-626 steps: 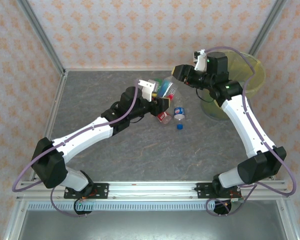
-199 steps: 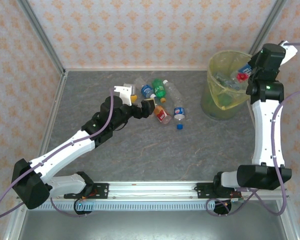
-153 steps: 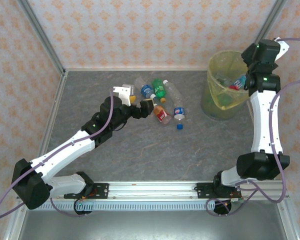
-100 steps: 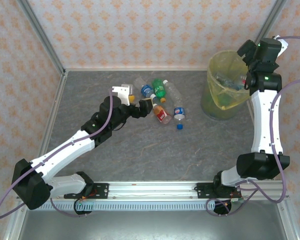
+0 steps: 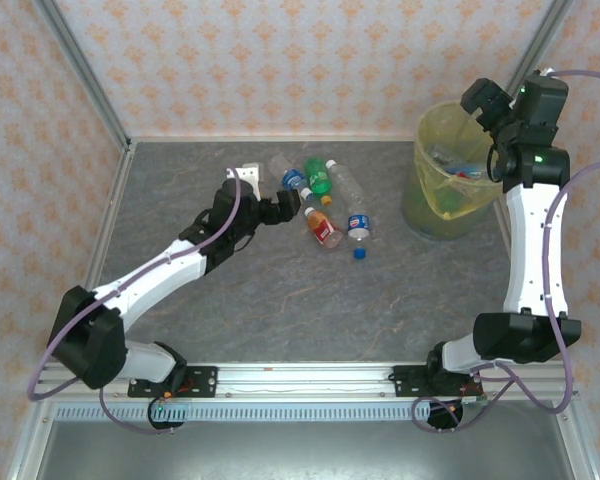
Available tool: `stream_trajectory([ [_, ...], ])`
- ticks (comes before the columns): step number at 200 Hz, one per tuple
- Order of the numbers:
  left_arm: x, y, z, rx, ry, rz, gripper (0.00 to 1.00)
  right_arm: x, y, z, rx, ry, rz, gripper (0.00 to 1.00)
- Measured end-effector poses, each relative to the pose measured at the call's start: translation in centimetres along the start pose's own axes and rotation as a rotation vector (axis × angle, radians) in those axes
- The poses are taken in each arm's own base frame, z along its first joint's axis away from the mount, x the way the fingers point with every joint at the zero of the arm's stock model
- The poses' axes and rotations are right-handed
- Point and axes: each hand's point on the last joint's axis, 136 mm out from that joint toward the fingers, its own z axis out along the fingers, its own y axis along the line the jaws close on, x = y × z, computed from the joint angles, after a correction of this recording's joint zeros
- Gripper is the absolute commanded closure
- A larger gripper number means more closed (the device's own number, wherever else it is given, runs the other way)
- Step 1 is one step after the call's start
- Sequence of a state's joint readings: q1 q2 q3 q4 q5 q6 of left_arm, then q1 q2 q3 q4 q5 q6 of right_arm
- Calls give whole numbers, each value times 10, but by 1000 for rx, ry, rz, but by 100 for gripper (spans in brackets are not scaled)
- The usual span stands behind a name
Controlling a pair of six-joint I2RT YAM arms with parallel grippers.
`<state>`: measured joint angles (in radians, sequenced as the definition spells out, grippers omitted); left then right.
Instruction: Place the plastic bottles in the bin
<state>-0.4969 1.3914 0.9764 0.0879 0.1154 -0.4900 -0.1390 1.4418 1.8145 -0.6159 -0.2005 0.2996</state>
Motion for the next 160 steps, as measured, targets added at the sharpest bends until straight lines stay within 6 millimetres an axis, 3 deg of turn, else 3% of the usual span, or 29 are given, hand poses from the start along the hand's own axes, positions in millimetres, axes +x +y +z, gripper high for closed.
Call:
stream_trajectory([
  [35,-7,21,31,-43,29,-75,7,12,29,-17,-119,41,1,0],
  [79,-5,35,76,-89,90,-172,16,46,59,-36,-257,124,-22,0],
  [125,12,43,133,-149,190,-236,18,59,62,-47,-304,143,-19,0],
  [160,34,65,166,-255,261,-249,18,66,63,-52,-336,156,-17,0],
])
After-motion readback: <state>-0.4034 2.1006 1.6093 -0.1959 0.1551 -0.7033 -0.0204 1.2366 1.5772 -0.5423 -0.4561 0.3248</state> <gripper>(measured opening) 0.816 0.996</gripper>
